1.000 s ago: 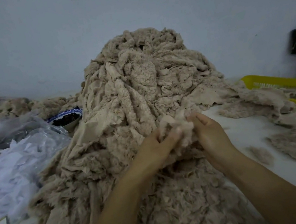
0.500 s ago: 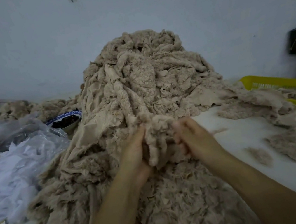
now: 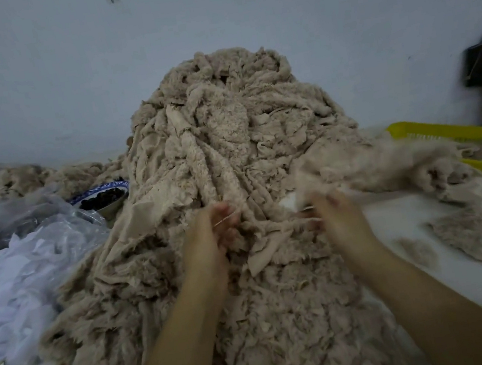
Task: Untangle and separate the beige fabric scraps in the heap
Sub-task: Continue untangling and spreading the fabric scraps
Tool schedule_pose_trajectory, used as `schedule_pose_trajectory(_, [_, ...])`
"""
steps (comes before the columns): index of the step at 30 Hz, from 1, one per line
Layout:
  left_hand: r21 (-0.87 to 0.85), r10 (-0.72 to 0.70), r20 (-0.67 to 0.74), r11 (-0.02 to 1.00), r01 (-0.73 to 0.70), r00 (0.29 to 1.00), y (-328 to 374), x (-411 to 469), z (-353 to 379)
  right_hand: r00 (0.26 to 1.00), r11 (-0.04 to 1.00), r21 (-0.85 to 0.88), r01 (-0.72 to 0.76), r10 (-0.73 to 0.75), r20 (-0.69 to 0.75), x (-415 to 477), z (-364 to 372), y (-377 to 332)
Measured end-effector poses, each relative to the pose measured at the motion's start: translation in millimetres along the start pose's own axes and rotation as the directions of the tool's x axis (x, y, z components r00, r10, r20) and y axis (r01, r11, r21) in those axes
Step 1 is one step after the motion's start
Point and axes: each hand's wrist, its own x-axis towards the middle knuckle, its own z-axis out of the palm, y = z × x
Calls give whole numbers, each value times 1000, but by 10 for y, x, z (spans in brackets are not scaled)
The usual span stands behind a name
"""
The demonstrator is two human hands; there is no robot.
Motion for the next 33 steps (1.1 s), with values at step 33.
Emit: schedule_pose_trajectory(33, [-338, -197, 249, 900, 275, 948, -139, 1, 73, 992, 999, -13, 52, -50, 118, -79, 235, 122])
